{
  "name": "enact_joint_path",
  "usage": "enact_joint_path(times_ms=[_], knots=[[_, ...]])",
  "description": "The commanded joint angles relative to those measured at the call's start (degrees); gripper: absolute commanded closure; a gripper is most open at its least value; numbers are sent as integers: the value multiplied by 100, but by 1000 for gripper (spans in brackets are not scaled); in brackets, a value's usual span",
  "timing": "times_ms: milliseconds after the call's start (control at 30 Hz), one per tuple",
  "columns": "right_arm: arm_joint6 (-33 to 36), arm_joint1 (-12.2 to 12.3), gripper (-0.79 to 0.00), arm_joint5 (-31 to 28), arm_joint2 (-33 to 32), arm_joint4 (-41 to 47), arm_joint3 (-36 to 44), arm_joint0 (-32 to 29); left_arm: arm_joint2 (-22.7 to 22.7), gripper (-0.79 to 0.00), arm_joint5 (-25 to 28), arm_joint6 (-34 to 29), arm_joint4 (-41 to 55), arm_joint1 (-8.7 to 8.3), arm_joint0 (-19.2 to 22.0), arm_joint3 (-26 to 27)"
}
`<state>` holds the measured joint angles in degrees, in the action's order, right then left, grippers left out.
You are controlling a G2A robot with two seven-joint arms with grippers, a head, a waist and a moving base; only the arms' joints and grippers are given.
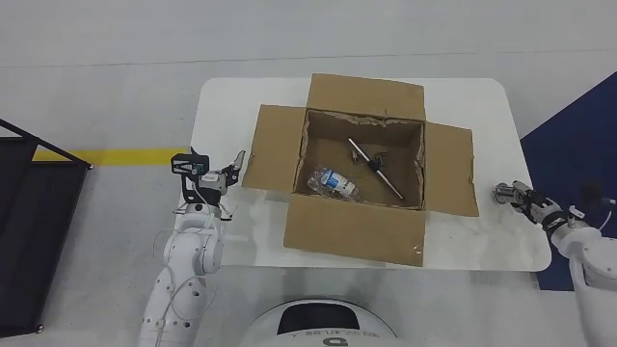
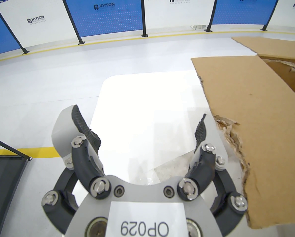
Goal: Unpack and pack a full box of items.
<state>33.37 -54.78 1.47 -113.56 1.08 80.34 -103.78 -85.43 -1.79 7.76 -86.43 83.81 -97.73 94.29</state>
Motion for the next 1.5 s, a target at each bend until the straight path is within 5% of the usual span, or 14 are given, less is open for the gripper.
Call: enact_joint_path(times_ms=[0, 533, 833, 1033, 1467], knots=[[2, -3, 0, 5, -42, -11, 64, -47, 0, -785, 0, 0, 0, 0, 0, 0], [331, 26, 0, 515, -91, -503, 329, -18, 0, -785, 0, 0, 0, 0, 0, 0], [390, 18, -292, 617, -35, -588, 328, 42, 0, -785, 0, 0, 0, 0, 0, 0], [356, -2, -336, 554, -76, -509, 390, -24, 0, -785, 0, 0, 0, 0, 0, 0], [-89, -109, -659, 128, -729, 245, 1221, -609, 0, -785, 0, 0, 0, 0, 0, 0]])
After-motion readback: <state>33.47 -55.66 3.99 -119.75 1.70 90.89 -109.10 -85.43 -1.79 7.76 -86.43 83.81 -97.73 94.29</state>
